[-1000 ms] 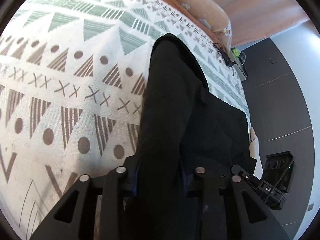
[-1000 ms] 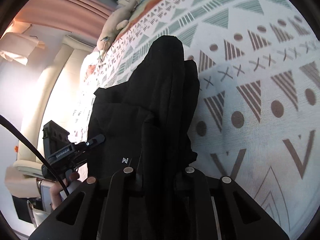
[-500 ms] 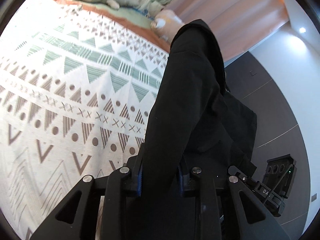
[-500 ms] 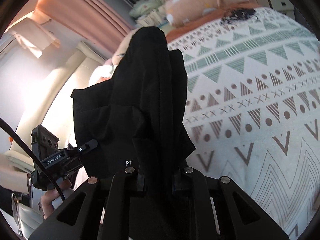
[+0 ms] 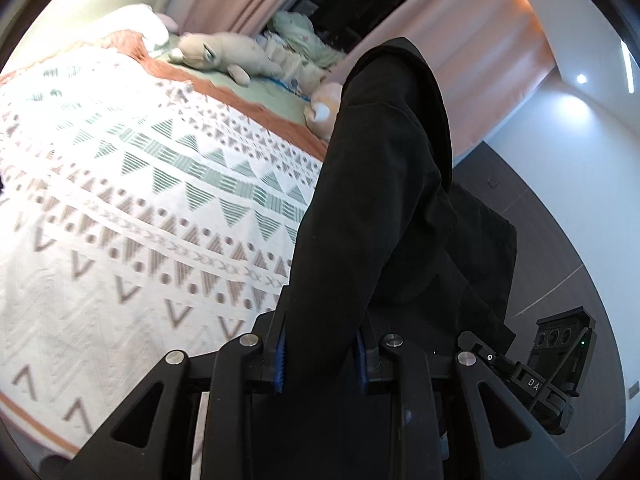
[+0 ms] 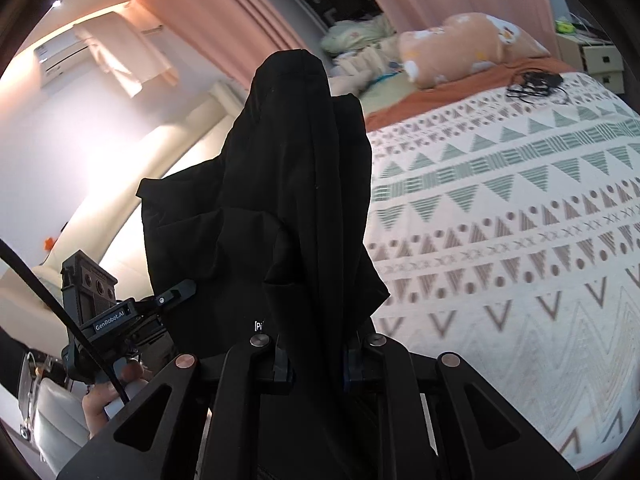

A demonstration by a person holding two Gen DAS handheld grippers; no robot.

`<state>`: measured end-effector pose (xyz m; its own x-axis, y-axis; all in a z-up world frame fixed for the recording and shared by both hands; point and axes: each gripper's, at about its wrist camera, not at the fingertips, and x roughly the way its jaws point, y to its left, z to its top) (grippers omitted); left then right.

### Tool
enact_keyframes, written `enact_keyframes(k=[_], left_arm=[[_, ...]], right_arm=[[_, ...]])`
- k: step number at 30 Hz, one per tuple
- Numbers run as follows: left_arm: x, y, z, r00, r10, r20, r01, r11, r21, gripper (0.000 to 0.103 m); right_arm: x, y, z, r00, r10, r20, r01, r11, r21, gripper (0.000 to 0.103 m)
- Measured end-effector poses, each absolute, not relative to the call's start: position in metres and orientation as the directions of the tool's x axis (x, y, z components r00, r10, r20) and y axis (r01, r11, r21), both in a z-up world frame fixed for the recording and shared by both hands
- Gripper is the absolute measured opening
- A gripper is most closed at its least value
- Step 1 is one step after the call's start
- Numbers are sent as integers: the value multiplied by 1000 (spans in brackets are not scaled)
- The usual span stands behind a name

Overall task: Fold large clothes
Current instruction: 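Lift the folded black shirt off the bed with both grippers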

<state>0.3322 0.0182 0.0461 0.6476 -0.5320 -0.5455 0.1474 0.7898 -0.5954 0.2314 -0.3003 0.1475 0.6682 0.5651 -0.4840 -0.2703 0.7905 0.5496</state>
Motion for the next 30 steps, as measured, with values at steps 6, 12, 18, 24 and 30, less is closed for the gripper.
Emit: enact_keyframes(k=[6,12,18,24,30], left_arm=[[309,66,66,682,-497,-536,130,804,-581,26],[299,117,79,702,-473,-533,115,813,-570,26],[290,179,86,729,-443,-522,94,820,-565,26],[284,250,92,762,-390,-517,51,832,-552,26],[274,337,96,794,-312,-521,-26,839,-543,26]], right_arm=[[214,-257,161,664,590,-460,-309,776,549,12],[214,-220,164,657,607,-447,-326,763,558,12],[239,-182,166,643,621,-448,-354,760,546,12],[261,-122,169,606,663,-440,-417,736,534,12],[292,-53,166,536,722,-438,-499,690,525,12]])
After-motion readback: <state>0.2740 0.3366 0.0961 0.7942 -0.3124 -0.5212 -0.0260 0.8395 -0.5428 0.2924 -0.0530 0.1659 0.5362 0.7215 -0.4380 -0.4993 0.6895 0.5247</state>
